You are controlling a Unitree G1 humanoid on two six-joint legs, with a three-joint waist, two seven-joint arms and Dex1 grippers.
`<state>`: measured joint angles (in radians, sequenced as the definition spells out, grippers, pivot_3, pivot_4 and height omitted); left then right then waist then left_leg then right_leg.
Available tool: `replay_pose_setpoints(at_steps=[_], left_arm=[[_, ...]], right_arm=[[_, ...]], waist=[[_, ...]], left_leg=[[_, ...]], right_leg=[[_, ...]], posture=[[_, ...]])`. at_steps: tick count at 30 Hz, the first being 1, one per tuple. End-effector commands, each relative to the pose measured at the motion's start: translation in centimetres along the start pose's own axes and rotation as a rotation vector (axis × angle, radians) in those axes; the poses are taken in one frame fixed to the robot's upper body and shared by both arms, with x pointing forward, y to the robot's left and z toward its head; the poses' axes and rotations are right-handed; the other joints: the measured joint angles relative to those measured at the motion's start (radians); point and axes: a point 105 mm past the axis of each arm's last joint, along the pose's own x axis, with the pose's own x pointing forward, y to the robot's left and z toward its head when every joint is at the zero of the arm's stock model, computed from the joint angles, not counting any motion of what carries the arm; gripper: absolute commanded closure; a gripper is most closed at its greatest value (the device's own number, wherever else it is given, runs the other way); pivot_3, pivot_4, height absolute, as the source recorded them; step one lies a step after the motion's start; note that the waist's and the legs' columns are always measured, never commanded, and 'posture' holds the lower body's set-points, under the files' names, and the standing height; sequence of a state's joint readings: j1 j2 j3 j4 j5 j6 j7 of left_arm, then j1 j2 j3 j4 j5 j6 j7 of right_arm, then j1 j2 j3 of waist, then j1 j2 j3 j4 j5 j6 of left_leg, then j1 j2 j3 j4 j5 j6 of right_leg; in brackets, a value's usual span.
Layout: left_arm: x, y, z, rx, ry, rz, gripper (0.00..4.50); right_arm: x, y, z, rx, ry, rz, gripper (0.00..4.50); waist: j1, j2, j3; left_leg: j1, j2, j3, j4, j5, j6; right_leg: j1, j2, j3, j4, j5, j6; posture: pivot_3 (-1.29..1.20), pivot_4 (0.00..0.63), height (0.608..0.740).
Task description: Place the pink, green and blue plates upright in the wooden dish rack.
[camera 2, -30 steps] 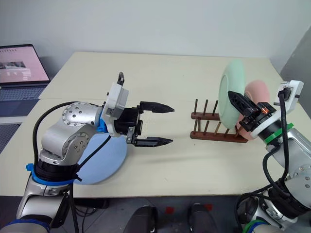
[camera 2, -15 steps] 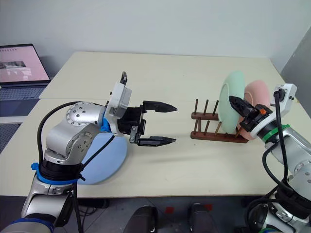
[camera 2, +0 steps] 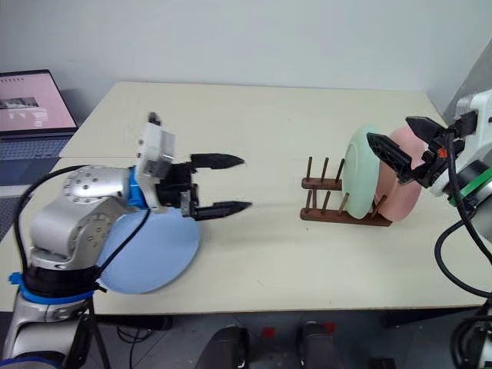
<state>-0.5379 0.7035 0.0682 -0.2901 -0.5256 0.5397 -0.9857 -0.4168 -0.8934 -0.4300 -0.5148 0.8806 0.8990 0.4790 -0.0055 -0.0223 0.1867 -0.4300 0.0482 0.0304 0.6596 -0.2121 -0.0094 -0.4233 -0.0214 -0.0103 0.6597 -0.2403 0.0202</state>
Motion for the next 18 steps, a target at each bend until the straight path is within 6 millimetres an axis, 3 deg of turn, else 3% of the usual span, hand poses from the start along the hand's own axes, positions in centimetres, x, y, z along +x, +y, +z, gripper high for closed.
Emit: replay_pose_setpoints(at_steps=[1,3,8,12,15,18], left_arm=[[-2.3,2.6,0.3,0.062,0.020,0.244,0.00],[-4.0,4.1,-0.1,0.043,0.027,0.384,0.00],[-11.8,6.4,-2.1,-0.088,0.035,0.775,0.00],[-16.9,4.3,-4.8,-0.285,0.071,0.906,0.00],[-18.3,2.9,-6.1,-0.386,0.093,0.934,0.00],[-20.1,0.6,-9.1,-0.560,0.167,0.984,0.00]], right_arm=[[0.8,2.8,0.5,-0.141,0.009,0.218,0.01],[1.3,3.8,0.6,-0.172,0.010,0.305,0.01],[2.3,5.8,1.2,-0.194,-0.019,0.496,0.01],[2.6,6.6,0.5,-0.212,0.001,0.618,0.01],[2.6,7.0,0.1,-0.231,0.006,0.668,0.01],[2.8,7.7,-0.3,-0.248,0.017,0.739,0.01]], waist=[[0.001,0.000,0.000],[0.000,0.000,0.000],[-0.003,0.000,0.000],[-0.003,0.000,0.000],[0.008,-0.001,0.001],[0.013,-0.001,0.000]], left_leg=[[0.000,0.000,0.000,0.000,0.000,0.000],[0.000,0.000,0.000,0.000,0.000,0.000],[0.000,0.001,0.001,0.000,0.000,0.000],[0.000,0.003,0.000,-0.001,-0.001,-0.002],[0.000,0.009,0.001,0.000,-0.002,-0.003],[0.000,0.010,0.000,0.001,-0.002,-0.003]], right_leg=[[0.000,0.000,0.000,0.000,0.000,0.000],[0.000,0.000,0.000,0.000,0.000,0.000],[-0.001,-0.001,0.001,-0.001,0.000,0.001],[-0.001,-0.001,0.000,-0.001,0.002,0.004],[-0.001,-0.001,-0.001,-0.001,-0.001,0.000],[-0.001,-0.004,0.000,-0.001,-0.001,-0.001]], posture=[[0.00,0.150,0.733],[0.00,0.150,0.733],[0.00,0.150,0.733],[0.00,0.150,0.733],[0.00,0.150,0.733],[0.00,0.150,0.733]])
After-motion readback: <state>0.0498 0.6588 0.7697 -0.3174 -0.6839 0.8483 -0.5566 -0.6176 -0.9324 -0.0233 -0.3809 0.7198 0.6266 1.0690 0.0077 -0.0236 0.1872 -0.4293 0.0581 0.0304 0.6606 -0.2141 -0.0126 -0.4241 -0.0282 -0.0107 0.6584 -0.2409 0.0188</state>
